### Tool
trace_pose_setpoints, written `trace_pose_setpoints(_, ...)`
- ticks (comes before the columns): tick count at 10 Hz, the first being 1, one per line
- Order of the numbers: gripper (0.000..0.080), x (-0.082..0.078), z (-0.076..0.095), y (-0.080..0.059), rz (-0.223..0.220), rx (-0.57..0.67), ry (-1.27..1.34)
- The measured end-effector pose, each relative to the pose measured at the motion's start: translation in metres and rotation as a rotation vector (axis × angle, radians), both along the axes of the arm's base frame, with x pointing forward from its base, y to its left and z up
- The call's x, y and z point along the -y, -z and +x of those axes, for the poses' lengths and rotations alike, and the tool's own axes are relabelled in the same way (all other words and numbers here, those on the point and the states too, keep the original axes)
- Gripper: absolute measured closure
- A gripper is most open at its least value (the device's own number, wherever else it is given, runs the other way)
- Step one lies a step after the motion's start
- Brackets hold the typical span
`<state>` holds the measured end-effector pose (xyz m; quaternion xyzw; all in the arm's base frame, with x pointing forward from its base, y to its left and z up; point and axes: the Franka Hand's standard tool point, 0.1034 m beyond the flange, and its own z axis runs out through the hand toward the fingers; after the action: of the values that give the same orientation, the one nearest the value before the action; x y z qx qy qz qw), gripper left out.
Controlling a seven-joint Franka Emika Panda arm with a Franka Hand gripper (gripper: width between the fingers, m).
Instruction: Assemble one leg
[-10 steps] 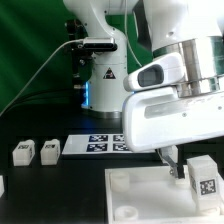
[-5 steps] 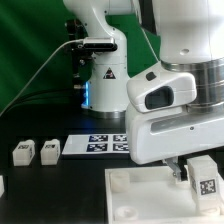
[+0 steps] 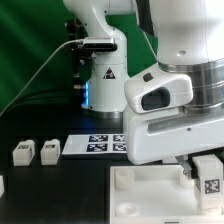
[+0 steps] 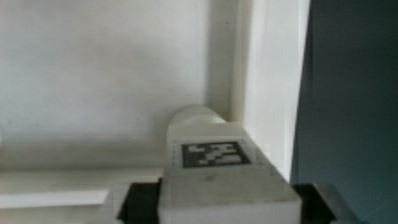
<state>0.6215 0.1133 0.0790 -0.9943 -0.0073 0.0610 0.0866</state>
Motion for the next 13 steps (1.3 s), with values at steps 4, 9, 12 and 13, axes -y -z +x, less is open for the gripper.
trace_pose_setpoints(4, 0.0505, -0.002, 0.002, 0.001, -0.057, -0.089, 0.589)
trace_pose_setpoints(9, 0.0505, -0.008, 0.008, 0.003, -0.059, -0.241, 1.343)
trace_pose_setpoints(12, 0.0411, -0.008, 0.007, 0.004, -0.065, -0.25, 1.382)
trace_pose_setpoints(13, 0.0274, -0.008, 0.007, 0.004, -0.065, -0.249, 1.378)
